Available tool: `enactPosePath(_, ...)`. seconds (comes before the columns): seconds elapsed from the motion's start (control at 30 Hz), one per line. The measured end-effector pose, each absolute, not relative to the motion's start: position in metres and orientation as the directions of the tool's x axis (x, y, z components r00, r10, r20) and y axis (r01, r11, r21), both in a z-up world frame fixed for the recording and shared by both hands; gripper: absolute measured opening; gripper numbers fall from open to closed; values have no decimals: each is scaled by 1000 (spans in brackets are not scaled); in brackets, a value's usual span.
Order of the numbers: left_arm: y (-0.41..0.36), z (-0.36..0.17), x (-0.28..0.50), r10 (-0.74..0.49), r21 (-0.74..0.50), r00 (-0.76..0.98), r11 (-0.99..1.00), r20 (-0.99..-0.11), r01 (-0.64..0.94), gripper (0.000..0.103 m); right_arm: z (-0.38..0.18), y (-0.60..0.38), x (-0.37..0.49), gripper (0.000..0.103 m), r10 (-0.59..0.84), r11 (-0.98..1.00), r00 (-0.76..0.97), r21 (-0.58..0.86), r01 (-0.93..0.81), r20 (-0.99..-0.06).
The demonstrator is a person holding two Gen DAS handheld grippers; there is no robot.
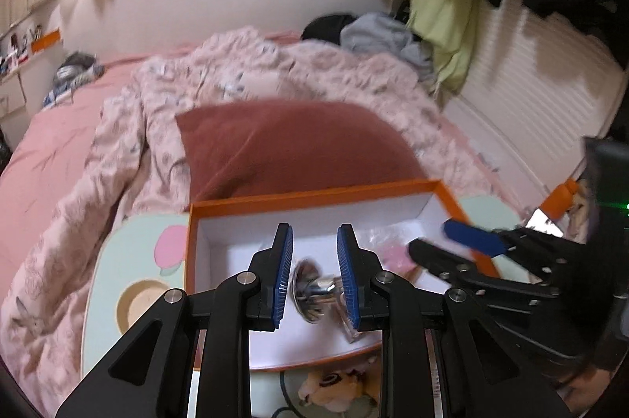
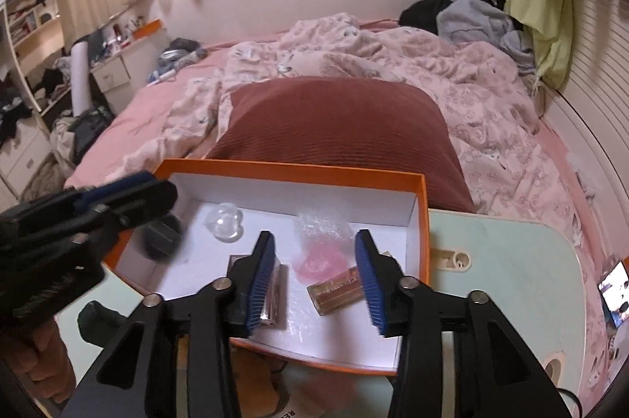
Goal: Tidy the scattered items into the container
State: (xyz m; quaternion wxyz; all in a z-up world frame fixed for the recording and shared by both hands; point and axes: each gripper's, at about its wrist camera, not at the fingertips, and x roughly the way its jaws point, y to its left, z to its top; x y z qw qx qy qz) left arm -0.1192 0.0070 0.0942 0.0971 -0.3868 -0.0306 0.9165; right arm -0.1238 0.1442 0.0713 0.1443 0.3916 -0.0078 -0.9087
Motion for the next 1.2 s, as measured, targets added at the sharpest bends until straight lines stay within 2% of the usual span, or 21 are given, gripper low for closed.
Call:
enactPosePath(0.03, 6, 92, -119, 204, -137, -673, -979, -711, -152, 25, 73, 147, -121, 56, -268, -959, -659, 133, 249, -703)
enactPosePath(0.13, 0, 93, -107, 228, -170, -669, -974, -707, -153, 28, 79, 157, -103, 58, -284, -957, -680, 150, 250, -676)
enactPosePath(0.27, -3, 100, -74, 230, -159, -692, -973, -684, -167, 58, 84, 163, -67, 62, -285, -954, -669, 136, 267, -686)
enactPosePath(0.3, -2, 101, -61, 218, -137, -701, -976, -679, -170, 60, 83, 164, -57, 64, -283, -954, -665, 129, 271, -691)
enactPosePath(0.4, 5, 97, -23, 212, -100, -700, -975, -682, -197, 60, 75, 163, -21, 69, -271, -952, -647, 101, 288, -713)
enactPosePath(0.5, 11, 81, 15, 216, -83, -685, -972, -696, -221, 60, 58, 162, 15, 69, -256, -949, -623, 68, 309, -739)
enactPosePath(0.67, 10, 48, 44, 179, -88, -651, -982, -737, -170, 60, 28, 165, 44, 69, -191, -958, -593, 17, 287, -782)
enactPosePath(0.8, 12, 19, 45, 78, 1, -621, -992, -780, -125, 60, 12, 174, 42, 70, -166, -970, -577, 27, 241, -800)
enactPosePath(0.87, 10, 12, 46, 99, -29, -617, -992, -781, -123, 61, 8, 177, 46, 78, -135, -978, -594, 10, 209, -793)
enactPosePath(0.9, 9, 12, 46, 97, -31, -620, -993, -779, -117, 61, 7, 175, 47, 86, -123, -979, -599, -3, 205, -791)
enactPosePath(0.93, 8, 11, 46, 86, -25, -620, -994, -779, -107, 67, 6, 174, 48, 93, -126, -978, -598, -2, 209, -791)
enactPosePath(0.97, 8, 10, 46, 84, -26, -619, -994, -781, -102, 80, 5, 172, 47, 95, -130, -976, -594, -3, 217, -794)
enactPosePath(1.03, 9, 4, 45, 91, -28, -611, -993, -786, -111, 100, 4, 171, 45, 99, -130, -976, -588, -2, 219, -798)
enactPosePath(1.07, 10, 3, 44, 94, -27, -609, -993, -788, -119, 103, 3, 171, 45, 100, -130, -976, -587, -2, 218, -799)
enactPosePath(1.2, 11, 2, 44, 96, -27, -606, -992, -790, -123, 103, 3, 170, 46, 102, -130, -976, -585, -1, 218, -801)
